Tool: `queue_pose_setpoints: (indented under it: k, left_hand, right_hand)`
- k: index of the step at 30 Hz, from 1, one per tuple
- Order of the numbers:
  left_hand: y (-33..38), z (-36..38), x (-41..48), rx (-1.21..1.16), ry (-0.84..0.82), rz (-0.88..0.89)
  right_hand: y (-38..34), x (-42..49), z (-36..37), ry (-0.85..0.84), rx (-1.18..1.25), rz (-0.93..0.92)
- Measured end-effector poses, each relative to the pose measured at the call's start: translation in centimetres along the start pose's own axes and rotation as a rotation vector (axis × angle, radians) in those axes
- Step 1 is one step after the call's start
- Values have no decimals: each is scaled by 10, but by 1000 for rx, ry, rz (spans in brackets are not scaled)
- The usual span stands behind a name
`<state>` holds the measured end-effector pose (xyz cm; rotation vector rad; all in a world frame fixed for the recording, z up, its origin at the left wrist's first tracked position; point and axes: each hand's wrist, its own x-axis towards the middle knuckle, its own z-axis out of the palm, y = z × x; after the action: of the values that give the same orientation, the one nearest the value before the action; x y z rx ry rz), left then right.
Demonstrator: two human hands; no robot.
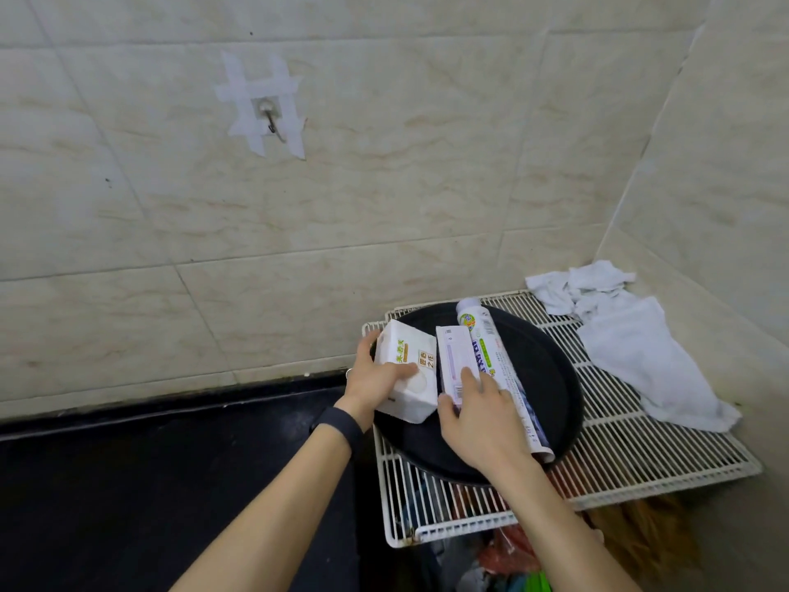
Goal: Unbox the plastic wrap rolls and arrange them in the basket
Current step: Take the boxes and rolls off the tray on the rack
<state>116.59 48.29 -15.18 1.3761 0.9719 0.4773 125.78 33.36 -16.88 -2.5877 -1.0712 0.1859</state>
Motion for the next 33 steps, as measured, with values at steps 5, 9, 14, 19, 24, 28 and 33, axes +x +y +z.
queue_pose_setpoints:
  k: [5, 9, 14, 19, 24, 28, 33]
  left_hand:
    - [0, -26, -9, -164, -26, 11]
    - [-14, -65, -19, -337, -2, -25]
    - [-46, -121, -34, -427, 75, -48]
    - [-89, -187, -56, -462, 148, -75]
    - [-155, -266, -98, -513, 315, -178]
    - [-224, -333, -139, -493, 480, -306]
    - [-291, -396, -171, -533, 621, -406]
  right_hand:
    - [0, 1, 7, 44, -42, 5]
    - [-4, -1, 13, 83, -101, 18]
    - [-4, -1, 7, 124, 138, 68]
    - [-38, -11, -2, 131, 574, 55]
    - [-121, -44, 32, -1, 716, -173]
    - [-181, -79, 106, -178, 593, -272]
    - [-230, -130, 216, -501, 367, -222]
